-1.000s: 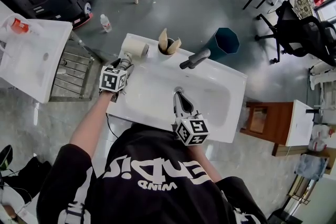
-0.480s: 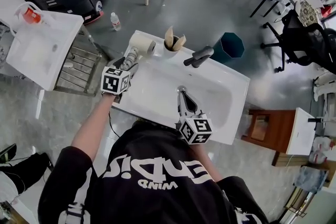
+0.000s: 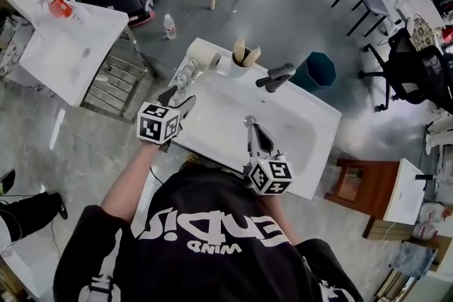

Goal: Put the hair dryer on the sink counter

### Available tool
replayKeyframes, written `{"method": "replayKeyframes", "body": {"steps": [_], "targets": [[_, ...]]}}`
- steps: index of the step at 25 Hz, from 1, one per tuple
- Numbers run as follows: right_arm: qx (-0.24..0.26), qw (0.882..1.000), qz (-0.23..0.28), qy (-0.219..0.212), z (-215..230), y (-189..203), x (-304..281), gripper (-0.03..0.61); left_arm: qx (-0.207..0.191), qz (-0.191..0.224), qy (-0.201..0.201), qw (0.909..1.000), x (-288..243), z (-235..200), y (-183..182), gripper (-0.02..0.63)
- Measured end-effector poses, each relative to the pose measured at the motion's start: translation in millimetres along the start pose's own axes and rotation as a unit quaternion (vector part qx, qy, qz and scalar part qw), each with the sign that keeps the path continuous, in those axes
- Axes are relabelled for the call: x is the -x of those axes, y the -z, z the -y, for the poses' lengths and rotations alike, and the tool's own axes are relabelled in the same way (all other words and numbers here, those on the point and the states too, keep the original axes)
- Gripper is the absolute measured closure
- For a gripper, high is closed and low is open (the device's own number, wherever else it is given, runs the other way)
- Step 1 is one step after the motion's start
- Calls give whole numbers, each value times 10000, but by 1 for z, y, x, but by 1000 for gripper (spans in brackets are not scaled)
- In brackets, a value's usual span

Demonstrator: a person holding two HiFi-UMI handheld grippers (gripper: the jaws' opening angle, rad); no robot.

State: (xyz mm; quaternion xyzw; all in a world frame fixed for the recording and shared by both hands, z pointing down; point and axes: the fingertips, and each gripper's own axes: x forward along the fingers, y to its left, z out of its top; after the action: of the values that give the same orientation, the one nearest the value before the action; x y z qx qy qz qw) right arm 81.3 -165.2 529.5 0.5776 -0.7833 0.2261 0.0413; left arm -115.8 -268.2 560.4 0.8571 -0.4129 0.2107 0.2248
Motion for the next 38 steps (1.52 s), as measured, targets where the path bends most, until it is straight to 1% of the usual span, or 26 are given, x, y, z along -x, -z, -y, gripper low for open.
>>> {"method": "replayKeyframes", "body": {"steps": [6,9,16,18,20,23,28,35,38], "targets": [[135,9998,4,-115,-4,-3,0,555,9,346,36,9994,38,19,-7,347],[180,9997,29,-165,-6,-6,-1,555,92,535,-1,9985,51,27,-8,394],[207,9996,75,-190,-3,-11,-1,555,271,898,-74,9956,65,40,-7,547],[221,9996,82,-173,-1,-11,0,555,282,984,-111,9947,67,41,-7,582],[251,9995,100,-166,0,-11,1,555,293,1013,-105,9944,68,42,-5,604],[293,9993,125,-173,1,-10,0,555,243,1070,-122,9939,66,43,-3,605],[318,9991,156,-221,1,-7,-1,555,-33,1277,-339,9912,65,45,-1,606],[329,9989,188,-268,-2,-8,-1,555,-53,1350,-533,9894,66,44,2,606],[370,9987,163,-310,-4,-8,-2,555,-20,1327,-541,9897,67,43,4,606]]}}
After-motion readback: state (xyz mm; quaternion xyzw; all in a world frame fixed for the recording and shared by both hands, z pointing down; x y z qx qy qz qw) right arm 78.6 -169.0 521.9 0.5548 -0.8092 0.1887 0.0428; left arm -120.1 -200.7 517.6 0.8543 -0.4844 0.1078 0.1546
